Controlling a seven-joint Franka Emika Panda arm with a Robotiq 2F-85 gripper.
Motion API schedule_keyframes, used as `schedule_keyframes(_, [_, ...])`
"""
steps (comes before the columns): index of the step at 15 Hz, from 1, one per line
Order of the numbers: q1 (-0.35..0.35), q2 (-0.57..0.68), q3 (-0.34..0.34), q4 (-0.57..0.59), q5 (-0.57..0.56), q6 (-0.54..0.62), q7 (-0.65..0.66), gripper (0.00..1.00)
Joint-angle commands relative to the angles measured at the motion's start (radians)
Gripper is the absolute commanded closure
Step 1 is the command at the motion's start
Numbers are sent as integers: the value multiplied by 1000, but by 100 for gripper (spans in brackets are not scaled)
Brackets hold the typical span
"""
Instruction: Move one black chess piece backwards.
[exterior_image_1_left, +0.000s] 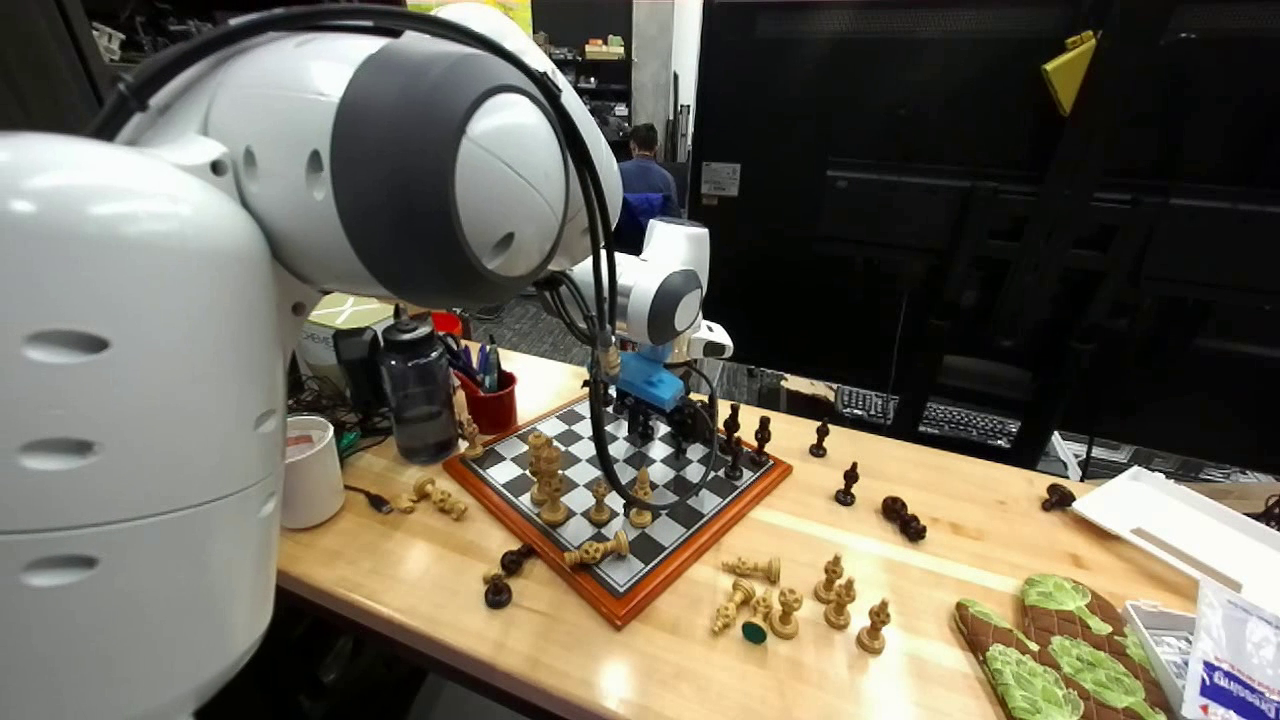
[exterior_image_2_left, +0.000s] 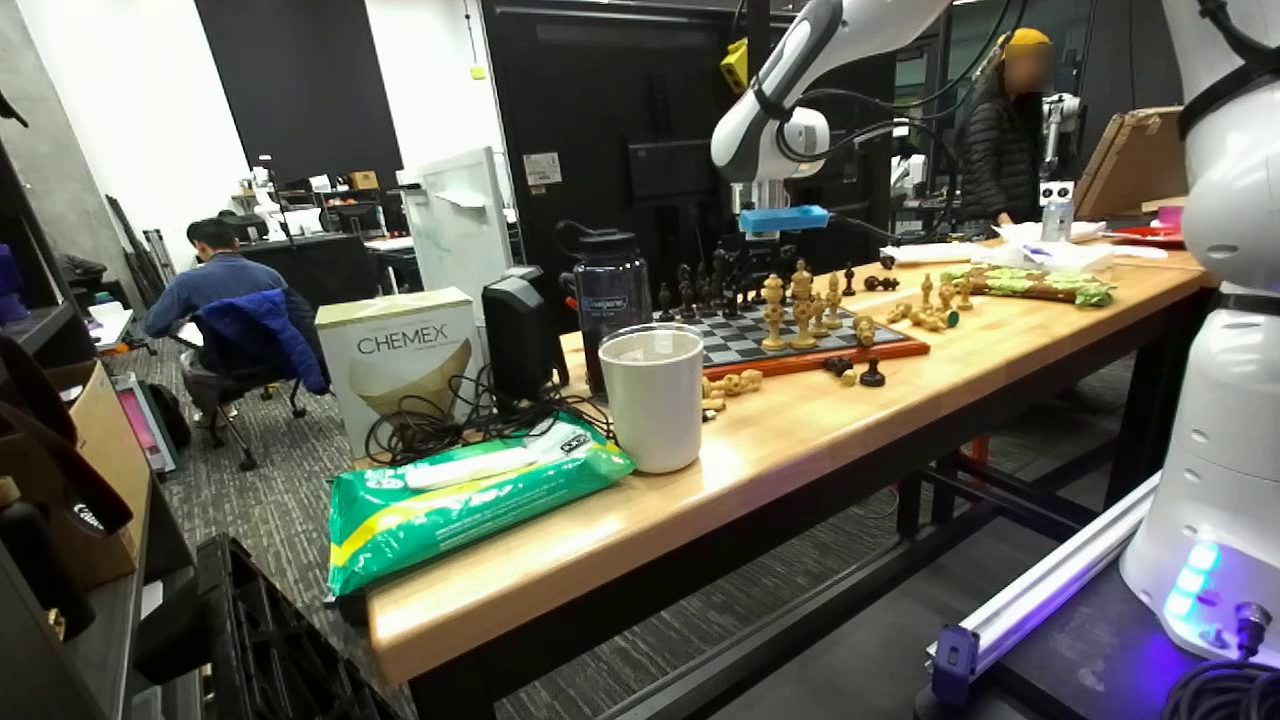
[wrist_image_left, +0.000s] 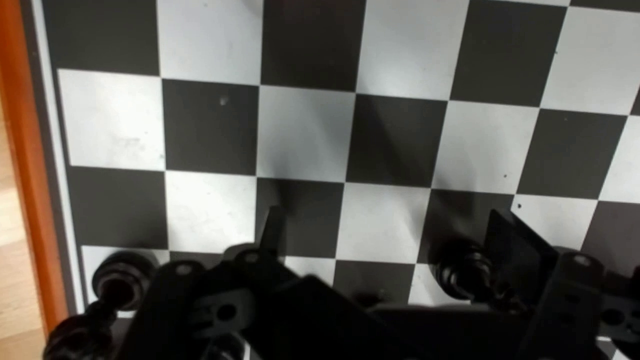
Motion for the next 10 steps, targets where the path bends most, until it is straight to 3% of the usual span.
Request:
schedule_keyframes(1, [0,12,-6,24,21,-3,4,0])
schedule_keyframes(10, [-8,30,-7,47,23,-7,4,0])
